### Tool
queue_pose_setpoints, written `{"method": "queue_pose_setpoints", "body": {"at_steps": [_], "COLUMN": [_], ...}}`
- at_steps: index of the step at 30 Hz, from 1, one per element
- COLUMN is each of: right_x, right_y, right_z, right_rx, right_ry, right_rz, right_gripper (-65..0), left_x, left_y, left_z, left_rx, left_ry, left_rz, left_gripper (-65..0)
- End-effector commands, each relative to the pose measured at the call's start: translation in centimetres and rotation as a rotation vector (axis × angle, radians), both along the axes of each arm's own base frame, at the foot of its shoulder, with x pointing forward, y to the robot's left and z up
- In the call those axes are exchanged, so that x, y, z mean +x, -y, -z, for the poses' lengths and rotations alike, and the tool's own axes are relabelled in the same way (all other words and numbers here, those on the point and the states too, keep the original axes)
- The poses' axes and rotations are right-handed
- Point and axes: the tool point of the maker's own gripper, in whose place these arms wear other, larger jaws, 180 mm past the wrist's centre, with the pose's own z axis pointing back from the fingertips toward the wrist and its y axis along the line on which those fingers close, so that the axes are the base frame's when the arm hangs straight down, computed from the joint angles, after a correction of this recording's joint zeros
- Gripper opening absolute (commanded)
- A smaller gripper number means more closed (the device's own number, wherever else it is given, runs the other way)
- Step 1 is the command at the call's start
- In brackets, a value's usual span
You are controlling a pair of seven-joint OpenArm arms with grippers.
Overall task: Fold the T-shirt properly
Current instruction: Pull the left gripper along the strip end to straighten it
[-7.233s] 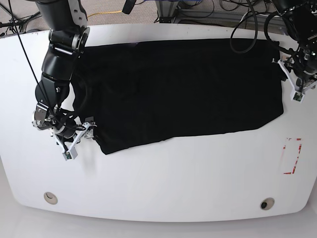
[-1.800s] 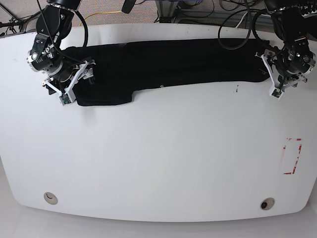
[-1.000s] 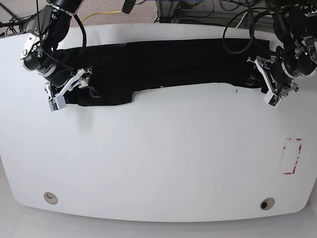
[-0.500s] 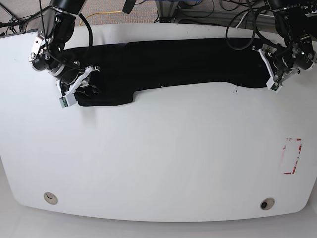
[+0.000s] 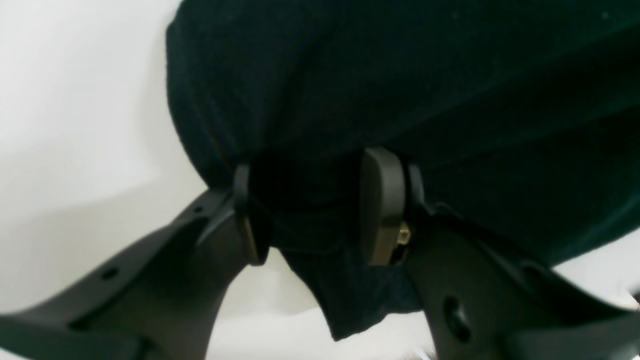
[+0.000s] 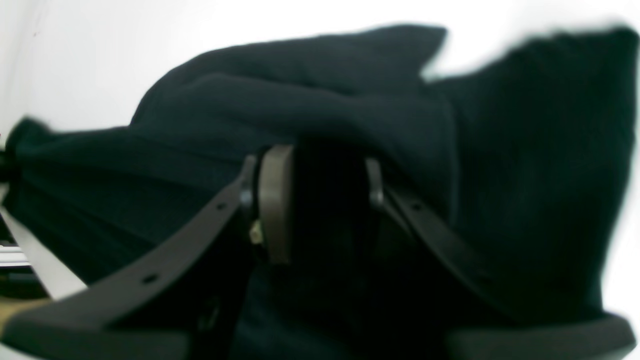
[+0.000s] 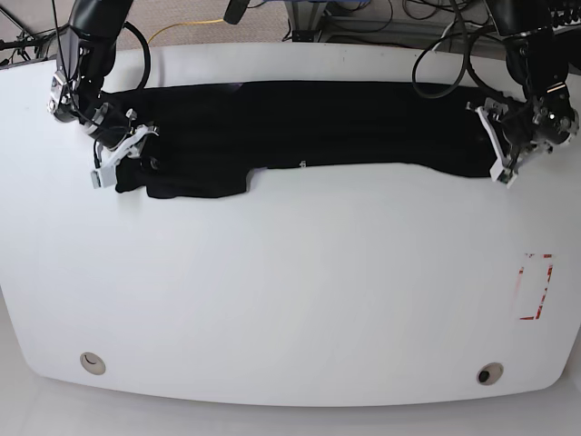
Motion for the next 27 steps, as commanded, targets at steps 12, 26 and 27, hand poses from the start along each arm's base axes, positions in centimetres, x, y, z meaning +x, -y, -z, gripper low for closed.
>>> {"method": "queue_pose_setpoints", "body": {"at_steps": [12,26,27], "right_x": [2.1,2.7,2.6], "right_y": [1.4,1.1,1.1], "right_z": [1.1,0.7,0.8], "right_rx": [-0.049,-0.045,-0.045], "right_ry": [-0.018,-0.007,-0.008], "right_rz": [-0.001,-0.005,-0.005], "right_gripper": [-46.1,-46.1,-46.1], "left_x": [6.5,9.1,9.4], "left_y": [0.3,-1.4,-1.8], "left_z": [-1.8,-7.9,-8.5], "left_rx": [0.03,-0.083,-0.101], "left_ry": [0.051,0.24,0.263], "left_rz": [0.019,-0.059,-0.079], "left_gripper": [-40.1,-28.1,-28.1]}}
